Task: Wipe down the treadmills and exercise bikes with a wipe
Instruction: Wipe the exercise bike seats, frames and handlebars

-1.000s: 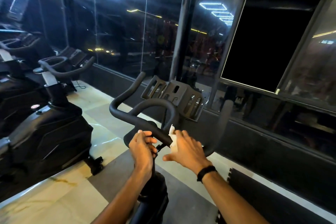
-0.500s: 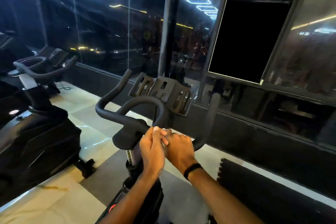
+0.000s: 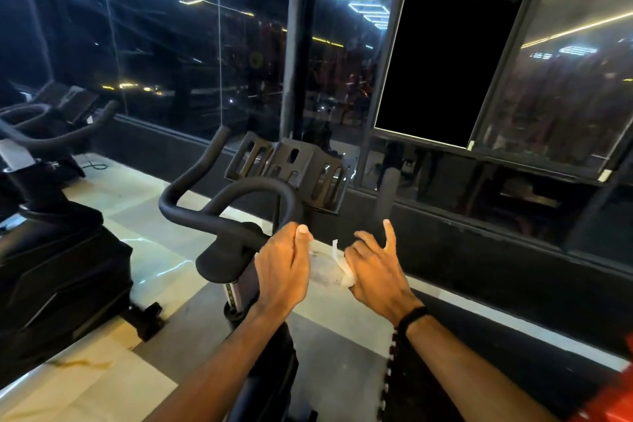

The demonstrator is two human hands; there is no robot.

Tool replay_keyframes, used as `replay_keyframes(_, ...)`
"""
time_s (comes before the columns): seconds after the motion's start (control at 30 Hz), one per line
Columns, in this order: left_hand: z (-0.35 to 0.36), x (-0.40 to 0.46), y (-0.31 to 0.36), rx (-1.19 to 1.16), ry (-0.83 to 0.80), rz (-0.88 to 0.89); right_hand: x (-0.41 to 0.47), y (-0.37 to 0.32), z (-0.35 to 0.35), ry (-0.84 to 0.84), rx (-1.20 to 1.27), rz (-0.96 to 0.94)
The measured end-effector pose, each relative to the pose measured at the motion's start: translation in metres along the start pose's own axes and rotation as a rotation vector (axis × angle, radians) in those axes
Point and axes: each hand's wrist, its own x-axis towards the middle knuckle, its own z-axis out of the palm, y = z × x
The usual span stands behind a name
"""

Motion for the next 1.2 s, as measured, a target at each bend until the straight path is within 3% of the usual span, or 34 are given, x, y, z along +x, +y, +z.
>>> replay_keyframes(0.13, 0.001, 0.009, -0.008, -0.012, 0.015, -0.044, -0.001, -0.013, -0.010, -0.034, 0.090, -0.032)
replay_keyframes(0.27, -0.004, 0.011, -0.009, -0.190, 0.027, -0.087, 0.017, -0.051, -0.037, -0.150, 0.412, -0.065)
replay_keyframes(0.37, -0.010, 0.008, -0.008, -0.286, 0.066, -0.078, 0.041, -0.083, -0.040, -0.136, 0.470, 0.079)
replay_keyframes(0.43, -0.015, 0.008, -0.009, -0.206, 0.128, -0.026, 0.047, -0.090, -0.037, -0.121, 0.368, 0.194)
replay_keyframes(0.53, -0.016, 0.008, -0.004, -0.156, 0.093, 0.014, 0.041, -0.087, -0.027, -0.072, 0.207, 0.157)
replay_keyframes(0.93, 0.016, 0.018, 0.002, 0.020, -0.050, 0.211, 0.014, 0.015, 0.005, 0.117, -0.033, -0.275)
replay_keyframes(1.1, 0.026, 0.044, -0.006, 0.077, -0.127, 0.240, 0.026, 0.051, 0.005, 0.029, -0.045, -0.302)
replay_keyframes(1.2, 0.029, 0.053, -0.013, 0.117, -0.199, 0.246, 0.032, 0.067, 0.004, -0.032, -0.045, -0.180)
